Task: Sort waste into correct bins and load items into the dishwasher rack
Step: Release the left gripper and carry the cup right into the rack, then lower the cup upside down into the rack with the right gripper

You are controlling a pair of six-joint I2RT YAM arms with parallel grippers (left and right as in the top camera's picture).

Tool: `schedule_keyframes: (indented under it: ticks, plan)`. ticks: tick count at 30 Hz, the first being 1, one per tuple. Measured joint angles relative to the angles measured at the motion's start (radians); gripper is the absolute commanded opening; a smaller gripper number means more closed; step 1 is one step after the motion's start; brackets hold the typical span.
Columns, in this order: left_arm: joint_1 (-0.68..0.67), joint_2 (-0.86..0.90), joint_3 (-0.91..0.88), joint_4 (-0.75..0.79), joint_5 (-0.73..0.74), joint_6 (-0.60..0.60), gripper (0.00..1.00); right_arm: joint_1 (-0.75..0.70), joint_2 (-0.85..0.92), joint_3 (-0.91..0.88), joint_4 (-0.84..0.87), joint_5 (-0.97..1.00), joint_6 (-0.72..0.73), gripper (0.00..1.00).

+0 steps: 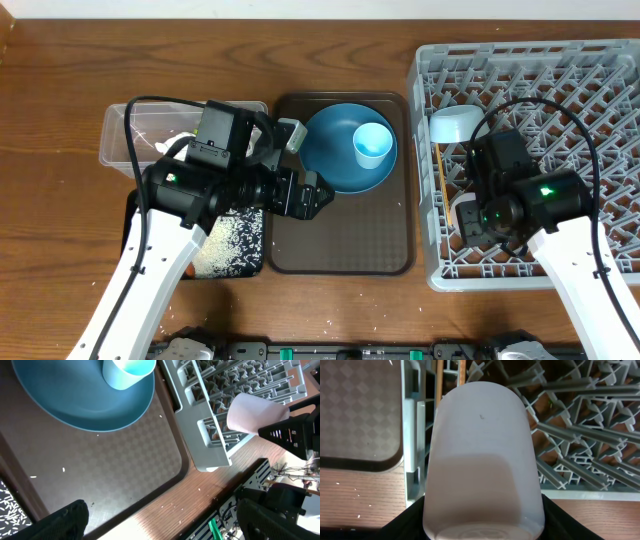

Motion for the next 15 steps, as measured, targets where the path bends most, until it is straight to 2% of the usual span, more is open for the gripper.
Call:
schedule_keyframes:
  ticks: [15]
  plan:
    - [0.000,0.000,0.000,0.000,0.000,0.000,0.97,0.000,0.001,-0.016,-0.002,-0.006,0.000,0.56]
